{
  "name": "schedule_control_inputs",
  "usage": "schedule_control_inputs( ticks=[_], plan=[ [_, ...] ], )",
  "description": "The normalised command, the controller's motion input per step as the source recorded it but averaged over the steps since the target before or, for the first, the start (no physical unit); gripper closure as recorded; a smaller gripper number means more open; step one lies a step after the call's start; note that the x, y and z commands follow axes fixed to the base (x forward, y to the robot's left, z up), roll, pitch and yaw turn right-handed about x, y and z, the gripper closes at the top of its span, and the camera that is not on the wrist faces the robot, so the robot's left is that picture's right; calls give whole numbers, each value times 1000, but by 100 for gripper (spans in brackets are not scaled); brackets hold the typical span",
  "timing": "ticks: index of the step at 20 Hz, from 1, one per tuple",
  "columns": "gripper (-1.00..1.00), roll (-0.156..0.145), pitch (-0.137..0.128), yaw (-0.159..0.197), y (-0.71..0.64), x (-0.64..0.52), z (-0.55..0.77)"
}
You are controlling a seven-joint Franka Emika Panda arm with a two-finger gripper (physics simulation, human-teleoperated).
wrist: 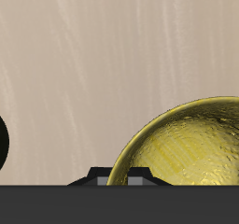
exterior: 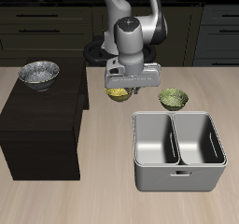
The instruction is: Stack the yellow bowl on the black bowl
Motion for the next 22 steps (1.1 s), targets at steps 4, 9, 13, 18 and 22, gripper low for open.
schedule_control_inputs(
  ticks=[4,9,13,18,22],
  plan=[
    [100,-12,-46,-62,-93,52,483],
    [100,-3,-35,-33,-40,57,362],
    [100,-7,-56,-16,35,66,392],
    [100,5,-27,-3,44,76,303],
    [100,-9,-33,9,-1,152,370]
  ],
)
